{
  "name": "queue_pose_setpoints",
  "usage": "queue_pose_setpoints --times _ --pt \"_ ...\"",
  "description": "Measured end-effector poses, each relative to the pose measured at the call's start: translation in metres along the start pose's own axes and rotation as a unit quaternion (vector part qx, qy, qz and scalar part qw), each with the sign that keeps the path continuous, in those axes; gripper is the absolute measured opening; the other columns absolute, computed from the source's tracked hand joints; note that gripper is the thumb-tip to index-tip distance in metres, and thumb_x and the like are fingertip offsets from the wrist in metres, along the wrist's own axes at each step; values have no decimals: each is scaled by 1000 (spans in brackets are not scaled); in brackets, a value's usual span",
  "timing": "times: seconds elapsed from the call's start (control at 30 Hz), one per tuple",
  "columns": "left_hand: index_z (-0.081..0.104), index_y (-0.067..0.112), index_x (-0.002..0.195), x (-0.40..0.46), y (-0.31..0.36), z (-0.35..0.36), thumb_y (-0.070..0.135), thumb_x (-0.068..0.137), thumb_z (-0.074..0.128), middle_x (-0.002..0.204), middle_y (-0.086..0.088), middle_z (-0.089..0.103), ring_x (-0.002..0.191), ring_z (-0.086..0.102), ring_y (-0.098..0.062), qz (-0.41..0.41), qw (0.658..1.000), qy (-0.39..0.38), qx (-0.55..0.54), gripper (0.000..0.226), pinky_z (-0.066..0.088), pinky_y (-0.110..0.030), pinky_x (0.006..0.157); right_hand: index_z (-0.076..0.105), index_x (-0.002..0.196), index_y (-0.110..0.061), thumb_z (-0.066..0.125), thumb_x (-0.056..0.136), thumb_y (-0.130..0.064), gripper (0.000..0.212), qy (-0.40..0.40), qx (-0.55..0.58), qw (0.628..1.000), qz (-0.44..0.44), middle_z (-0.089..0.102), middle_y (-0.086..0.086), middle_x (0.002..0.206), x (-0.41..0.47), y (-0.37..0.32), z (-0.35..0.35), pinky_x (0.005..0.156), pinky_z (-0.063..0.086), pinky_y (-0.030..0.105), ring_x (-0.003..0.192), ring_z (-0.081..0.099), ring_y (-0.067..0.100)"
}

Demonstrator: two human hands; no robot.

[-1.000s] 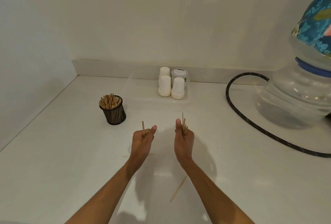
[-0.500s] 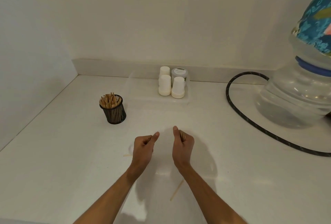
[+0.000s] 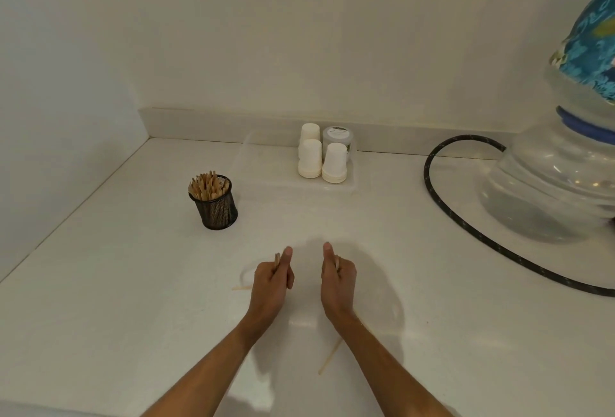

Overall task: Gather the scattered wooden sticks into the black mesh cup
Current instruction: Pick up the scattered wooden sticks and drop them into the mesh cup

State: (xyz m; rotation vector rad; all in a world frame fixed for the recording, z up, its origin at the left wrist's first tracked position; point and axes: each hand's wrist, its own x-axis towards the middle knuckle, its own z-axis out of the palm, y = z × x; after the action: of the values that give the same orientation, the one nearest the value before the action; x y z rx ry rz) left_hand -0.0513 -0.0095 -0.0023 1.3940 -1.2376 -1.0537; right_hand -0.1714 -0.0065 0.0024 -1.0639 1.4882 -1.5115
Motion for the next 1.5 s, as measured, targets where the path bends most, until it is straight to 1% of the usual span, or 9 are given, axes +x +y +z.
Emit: queue_pose_setpoints --times 0.2,0.3,0.43,0.57,0.67,0.83,1.03,1.23,1.5 --pt "58 7 53 26 18 -21 47 101 34 46 -4 53 43 50 -14 26 998 24 -48 67 40 -22 45 35 52 -17 32 104 -45 59 -58 106 992 45 34 -2 47 23 -23 20 48 34 25 45 35 14" --pt "57 10 54 45 32 -42 47 102 32 57 -11 63 57 61 -24 84 994 44 -54 65 48 -22 59 44 53 -15 28 105 -45 62 -91 134 986 47 49 0 51 40 -37 40 65 43 27 56 53 17" --pt "68 13 69 77 50 -77 46 103 31 71 -16 66 65 61 -18 148 983 110 6 60 44 -9 63 57 68 -9 22 105 -46 63 -114 124 985 37 65 3 69 61 -57 77 73 43 20 74 63 10" --pt "70 27 79 118 77 -119 39 106 28 99 -3 69 85 65 -14 184 969 160 35 51 49 -26 80 62 82 -1 18 107 -39 63 -127 131 983 -4 66 8 82 82 -80 120 73 42 7 81 63 9" --pt "66 43 82 151 93 -144 40 106 25 119 -5 63 74 64 -11 183 966 175 58 47 48 -23 71 65 90 2 18 108 -33 61 -132 139 981 -20 66 13 90 102 -93 152 76 43 7 87 61 15" --pt "71 33 92 205 98 -164 49 104 19 123 -2 63 119 52 -18 127 962 210 123 56 33 -34 103 69 99 3 21 107 -36 62 -143 111 983 -27 67 9 99 129 -97 198 85 41 12 97 58 15" --pt "71 27 115 244 84 -154 52 102 14 131 -9 58 128 46 -26 92 954 141 248 64 27 -44 108 69 99 -23 21 103 -52 56 -182 -59 980 -43 69 4 114 136 -77 235 102 40 41 108 60 18" --pt "60 31 131 245 57 -147 50 102 15 145 -7 49 139 32 -27 -15 915 -7 404 56 23 -52 113 60 108 -14 23 104 -41 46 -264 -328 905 -64 65 11 110 130 -51 239 94 45 48 105 60 33" --pt "72 19 114 237 80 -165 45 104 26 134 -15 58 121 52 -29 -27 963 -9 268 54 35 -34 97 69 113 -12 41 101 -44 44 -208 -61 976 18 71 4 105 136 -66 232 83 48 29 98 64 18"
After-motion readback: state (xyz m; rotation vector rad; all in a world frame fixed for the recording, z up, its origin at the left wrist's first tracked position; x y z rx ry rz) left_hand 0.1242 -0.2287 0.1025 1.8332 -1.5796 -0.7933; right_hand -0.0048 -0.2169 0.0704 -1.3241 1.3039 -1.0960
